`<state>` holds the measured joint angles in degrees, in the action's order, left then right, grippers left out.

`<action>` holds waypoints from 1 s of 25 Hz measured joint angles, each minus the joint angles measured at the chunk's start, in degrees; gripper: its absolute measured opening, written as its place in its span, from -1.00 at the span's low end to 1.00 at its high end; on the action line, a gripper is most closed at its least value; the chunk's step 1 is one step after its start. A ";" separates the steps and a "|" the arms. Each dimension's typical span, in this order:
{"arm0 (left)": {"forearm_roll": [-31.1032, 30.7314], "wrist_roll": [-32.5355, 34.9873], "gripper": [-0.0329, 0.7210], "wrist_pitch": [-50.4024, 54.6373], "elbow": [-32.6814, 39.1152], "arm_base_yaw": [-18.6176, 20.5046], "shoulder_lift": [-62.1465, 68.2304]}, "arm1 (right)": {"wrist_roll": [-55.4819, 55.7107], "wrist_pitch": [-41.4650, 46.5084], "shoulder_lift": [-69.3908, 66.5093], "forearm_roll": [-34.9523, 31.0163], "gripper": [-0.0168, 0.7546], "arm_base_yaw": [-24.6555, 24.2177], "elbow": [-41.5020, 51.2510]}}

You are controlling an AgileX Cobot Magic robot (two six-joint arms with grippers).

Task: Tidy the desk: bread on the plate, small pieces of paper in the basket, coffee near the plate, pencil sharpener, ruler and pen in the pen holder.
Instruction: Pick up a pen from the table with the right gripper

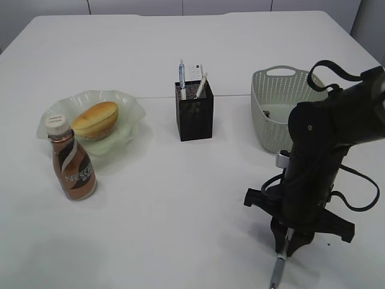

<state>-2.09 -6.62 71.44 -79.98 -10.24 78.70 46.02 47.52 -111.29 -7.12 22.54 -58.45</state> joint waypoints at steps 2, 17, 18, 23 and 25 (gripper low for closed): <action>0.00 0.00 0.41 0.00 0.00 0.00 0.00 | -0.73 0.10 0.00 0.00 -0.74 0.00 -0.08; 0.00 0.00 0.41 0.00 0.00 0.00 0.00 | -30.36 4.75 -1.69 1.08 -0.75 0.00 -8.62; 0.00 0.00 0.41 0.00 0.00 0.00 0.00 | -32.94 4.75 -1.55 1.08 -0.75 0.00 -8.73; 0.00 0.00 0.41 0.00 0.00 0.00 0.00 | -40.23 1.20 2.13 1.22 -0.75 0.00 -8.82; 0.00 0.00 0.41 0.00 0.00 0.00 0.00 | -40.89 -2.89 4.85 1.44 -0.75 0.00 -8.58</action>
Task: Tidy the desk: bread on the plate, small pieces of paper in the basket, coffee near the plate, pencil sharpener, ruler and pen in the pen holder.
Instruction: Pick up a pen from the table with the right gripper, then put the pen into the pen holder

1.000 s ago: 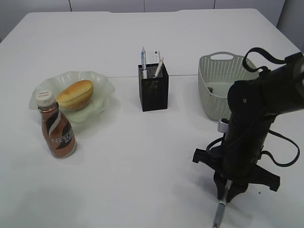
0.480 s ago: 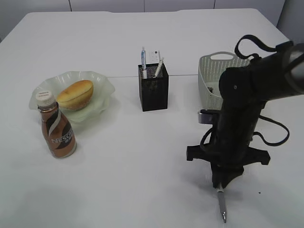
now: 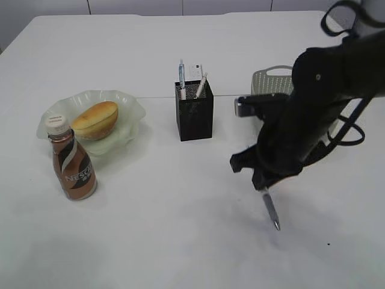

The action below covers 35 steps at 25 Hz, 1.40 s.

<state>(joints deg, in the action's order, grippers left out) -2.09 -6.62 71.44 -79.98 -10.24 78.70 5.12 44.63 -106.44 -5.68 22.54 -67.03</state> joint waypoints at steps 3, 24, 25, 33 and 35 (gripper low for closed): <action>0.13 0.00 0.41 0.00 0.00 0.00 0.00 | -0.65 -8.53 6.09 0.21 -0.75 0.00 2.23; 0.96 0.00 0.16 0.00 0.00 0.00 0.00 | -3.61 -64.05 11.12 13.18 -0.75 0.00 9.57; 1.39 0.00 0.16 0.00 0.00 0.00 0.00 | -3.90 -66.03 10.22 13.18 -0.75 0.00 9.57; 2.92 0.00 0.12 0.00 0.00 0.00 0.00 | -7.04 -81.41 1.03 10.55 -0.75 0.00 6.99; 3.07 0.00 0.12 0.00 0.00 0.00 0.00 | -7.02 -83.43 -1.36 10.01 -0.75 0.00 4.92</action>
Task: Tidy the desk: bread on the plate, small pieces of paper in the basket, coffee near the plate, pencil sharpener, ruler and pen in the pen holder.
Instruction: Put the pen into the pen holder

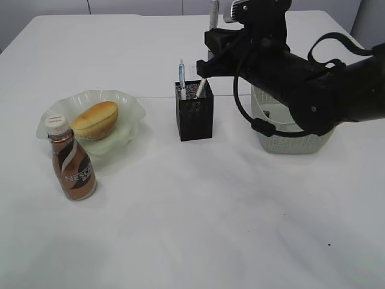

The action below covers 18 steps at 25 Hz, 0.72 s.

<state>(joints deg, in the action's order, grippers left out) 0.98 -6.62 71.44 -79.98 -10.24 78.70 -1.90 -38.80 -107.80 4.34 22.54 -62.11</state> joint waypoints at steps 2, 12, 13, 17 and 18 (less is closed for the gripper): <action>0.20 0.00 0.12 0.00 0.00 0.00 0.00 | -0.14 -0.69 -1.86 -1.27 -0.75 0.00 -2.58; 0.22 0.00 0.10 0.00 0.00 0.00 0.00 | -0.14 0.67 -12.43 -2.34 -0.75 0.00 -14.45; 0.22 0.00 0.10 0.00 0.00 0.00 0.00 | -0.14 1.25 -12.82 -2.44 -0.75 0.00 -14.90; 0.22 0.00 0.10 0.00 0.00 0.00 0.00 | -0.14 3.63 -14.11 -2.44 -0.75 0.00 -16.50; 0.22 0.00 0.10 0.00 0.00 0.00 0.00 | -0.14 4.32 -14.50 -2.44 -0.75 0.00 -16.85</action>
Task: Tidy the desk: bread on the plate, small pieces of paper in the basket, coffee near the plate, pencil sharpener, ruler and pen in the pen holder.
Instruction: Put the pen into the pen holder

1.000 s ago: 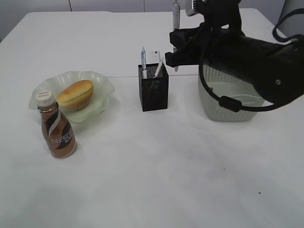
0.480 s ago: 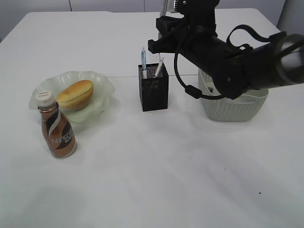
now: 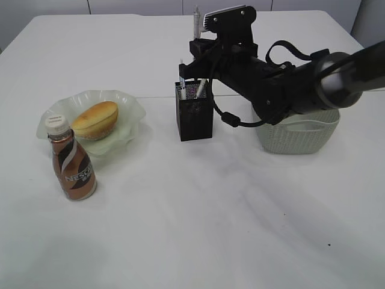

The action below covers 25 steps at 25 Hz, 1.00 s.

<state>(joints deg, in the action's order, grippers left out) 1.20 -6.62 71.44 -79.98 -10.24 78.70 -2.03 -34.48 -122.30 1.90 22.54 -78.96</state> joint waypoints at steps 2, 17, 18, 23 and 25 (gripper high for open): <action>0.00 0.00 0.10 0.00 0.00 0.00 0.00 | 0.00 1.35 -0.77 0.00 -0.75 0.00 -1.15; 0.00 0.00 0.10 0.00 0.00 0.00 0.00 | 0.11 13.06 -4.29 -0.11 -0.75 0.00 -7.36; 0.00 0.00 0.10 0.00 0.00 0.00 0.00 | 0.11 13.36 -4.39 -0.11 -0.75 0.00 -7.36; 0.00 0.00 0.10 0.00 0.00 0.00 0.00 | 0.95 13.92 -4.49 -0.11 -0.74 0.00 -7.36; 0.00 0.00 0.10 0.00 0.00 0.00 0.00 | 1.02 13.97 -4.49 -0.11 -0.70 0.00 -7.36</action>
<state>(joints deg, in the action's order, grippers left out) 1.20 -6.62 71.44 -79.98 -10.24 78.70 -1.01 -20.51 -126.79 1.79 22.54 -86.32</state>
